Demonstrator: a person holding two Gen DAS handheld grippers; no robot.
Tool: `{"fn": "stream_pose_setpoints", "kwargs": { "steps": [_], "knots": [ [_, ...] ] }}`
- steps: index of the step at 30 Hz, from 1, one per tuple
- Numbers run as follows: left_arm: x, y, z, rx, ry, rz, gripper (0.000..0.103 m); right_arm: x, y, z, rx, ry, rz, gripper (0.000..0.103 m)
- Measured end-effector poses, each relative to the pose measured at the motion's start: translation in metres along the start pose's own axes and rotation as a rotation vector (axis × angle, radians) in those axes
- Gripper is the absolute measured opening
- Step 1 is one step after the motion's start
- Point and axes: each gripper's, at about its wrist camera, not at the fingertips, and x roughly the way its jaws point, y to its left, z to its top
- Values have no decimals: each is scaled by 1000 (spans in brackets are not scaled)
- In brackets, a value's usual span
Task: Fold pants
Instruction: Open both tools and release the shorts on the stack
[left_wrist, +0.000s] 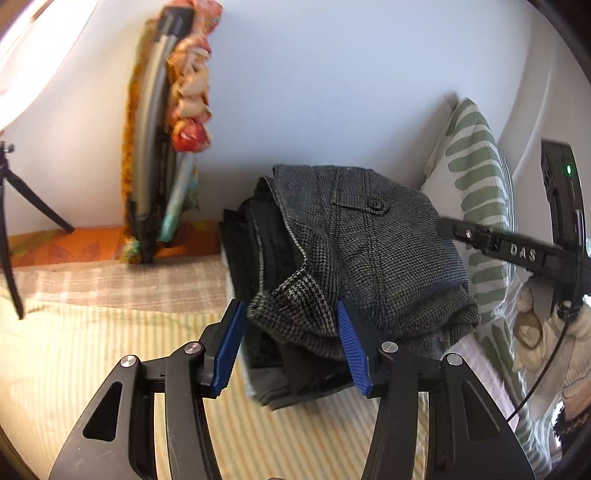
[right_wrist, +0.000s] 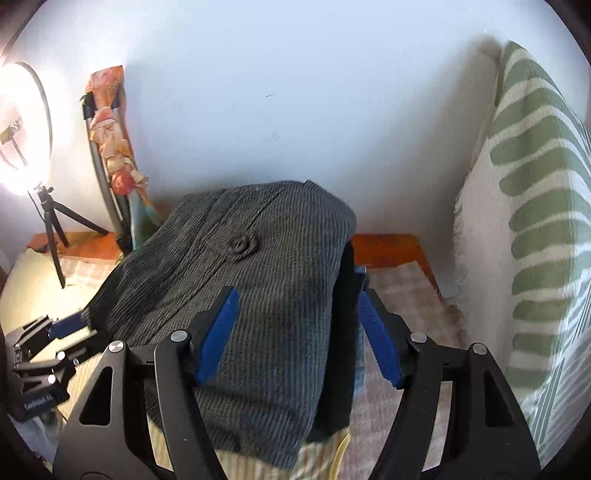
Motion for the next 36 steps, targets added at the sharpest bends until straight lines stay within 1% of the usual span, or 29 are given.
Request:
{"fn": "stream_pose_setpoints", "kwargs": {
  "steps": [2,7,9,10,11,16,19,23,26,27,30,32,36],
  "knots": [
    [-9,3,1,-6,-3,10,53,-5,2,-7,12,2,7,70],
    [-35,9,-1,10,-17,38,53,-33,12,-21,37,-10,2,70],
    [-47,10,-3,15,-27,43,53,-43,16,-24,42,-19,0,74],
    [-52,10,-3,17,-30,45,53,-49,20,-26,43,-28,-6,79],
    [-60,10,-3,21,-38,46,53,-55,23,-29,45,-36,-11,80],
    [-88,2,-5,59,-73,51,58,-84,41,-41,55,-57,-20,81],
    [-106,-3,-8,83,-98,50,63,-97,49,-50,70,-63,-32,85],
    [-128,-5,-11,104,-123,42,72,-113,59,-66,97,-71,-38,85],
    [-142,-7,-17,129,-136,46,76,-122,67,-78,96,-78,-69,86],
    [-148,-7,-19,139,-139,45,78,-126,71,-82,96,-81,-82,86],
    [-159,-4,-25,147,-128,32,79,-135,76,-91,118,-87,-90,89],
    [-164,-3,-28,157,-117,29,79,-141,80,-98,125,-100,-106,97],
    [-176,-1,-42,215,-109,51,80,-155,93,-114,124,-137,-146,98]
  ]
}}
